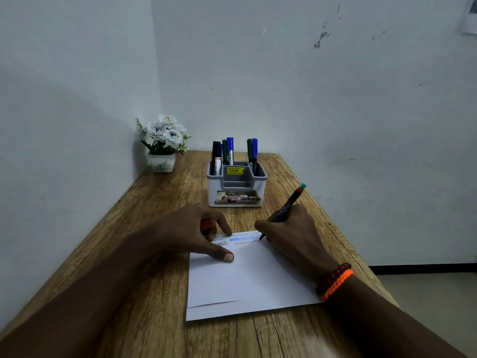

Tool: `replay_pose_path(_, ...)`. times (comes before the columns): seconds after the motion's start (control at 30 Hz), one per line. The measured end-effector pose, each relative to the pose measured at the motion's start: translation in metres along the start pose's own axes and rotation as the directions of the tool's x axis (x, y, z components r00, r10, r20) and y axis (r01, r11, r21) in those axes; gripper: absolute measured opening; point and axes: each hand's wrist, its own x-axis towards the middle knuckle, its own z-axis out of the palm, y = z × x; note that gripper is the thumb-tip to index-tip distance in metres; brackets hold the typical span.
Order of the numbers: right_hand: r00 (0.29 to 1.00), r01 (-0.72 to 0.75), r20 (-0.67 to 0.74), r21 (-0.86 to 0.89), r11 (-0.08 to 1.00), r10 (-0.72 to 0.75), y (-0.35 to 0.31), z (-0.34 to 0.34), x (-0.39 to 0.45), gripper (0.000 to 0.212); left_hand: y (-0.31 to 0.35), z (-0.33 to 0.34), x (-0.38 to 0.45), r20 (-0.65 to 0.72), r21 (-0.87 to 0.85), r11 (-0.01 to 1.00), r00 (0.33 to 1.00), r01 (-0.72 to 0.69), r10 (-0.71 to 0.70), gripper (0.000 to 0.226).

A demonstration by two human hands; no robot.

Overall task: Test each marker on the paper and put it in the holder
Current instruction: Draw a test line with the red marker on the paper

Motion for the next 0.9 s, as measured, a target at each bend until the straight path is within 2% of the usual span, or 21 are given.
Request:
replay_pose_path(0.1,1.000,0.013,-0.003,0.030,0.999,-0.013,-0.002,-0.002,0.000,0.030,0.000,0.000,0.001,-0.002,0.022,1.000,1.000,0.004,-0.004,0.054)
replay_pose_path(0.23,0.999,0.048,-0.029,0.166,0.985,-0.044,-0.005,-0.005,0.000,0.025,0.000,0.000,0.000,-0.054,0.045,0.999,0.999,0.006,-0.004,0.052)
replay_pose_path(0.37,0.995,0.100,-0.050,0.313,0.944,-0.089,-0.011,-0.007,-0.005,0.016,-0.004,-0.001,0.002,-0.272,0.025,0.997,0.960,-0.069,0.073,0.036)
replay_pose_path(0.43,0.994,0.112,-0.048,0.386,0.916,-0.101,-0.012,-0.008,-0.006,0.010,-0.006,-0.003,0.004,-0.356,-0.090,0.989,0.932,-0.113,0.075,0.019)
replay_pose_path(0.47,0.994,0.110,-0.038,0.412,0.905,-0.103,-0.012,-0.009,-0.006,0.009,-0.006,-0.003,0.005,-0.376,-0.174,0.976,0.925,-0.130,0.057,0.022)
replay_pose_path(0.57,0.996,0.064,0.023,0.493,0.868,-0.087,-0.013,-0.009,-0.005,0.007,-0.002,-0.003,0.006,-0.397,-0.333,0.926,0.917,-0.180,0.036,0.030)
replay_pose_path(0.7,0.994,0.009,0.083,0.592,0.806,-0.071,-0.014,-0.008,-0.005,0.005,0.005,-0.003,0.005,-0.397,-0.325,0.916,0.913,-0.235,0.094,0.025)
replay_pose_path(0.9,0.987,-0.084,0.157,0.697,0.713,-0.037,-0.021,-0.010,-0.007,0.022,0.007,-0.006,0.003,-0.424,-0.381,0.870,0.896,-0.313,0.137,0.031)
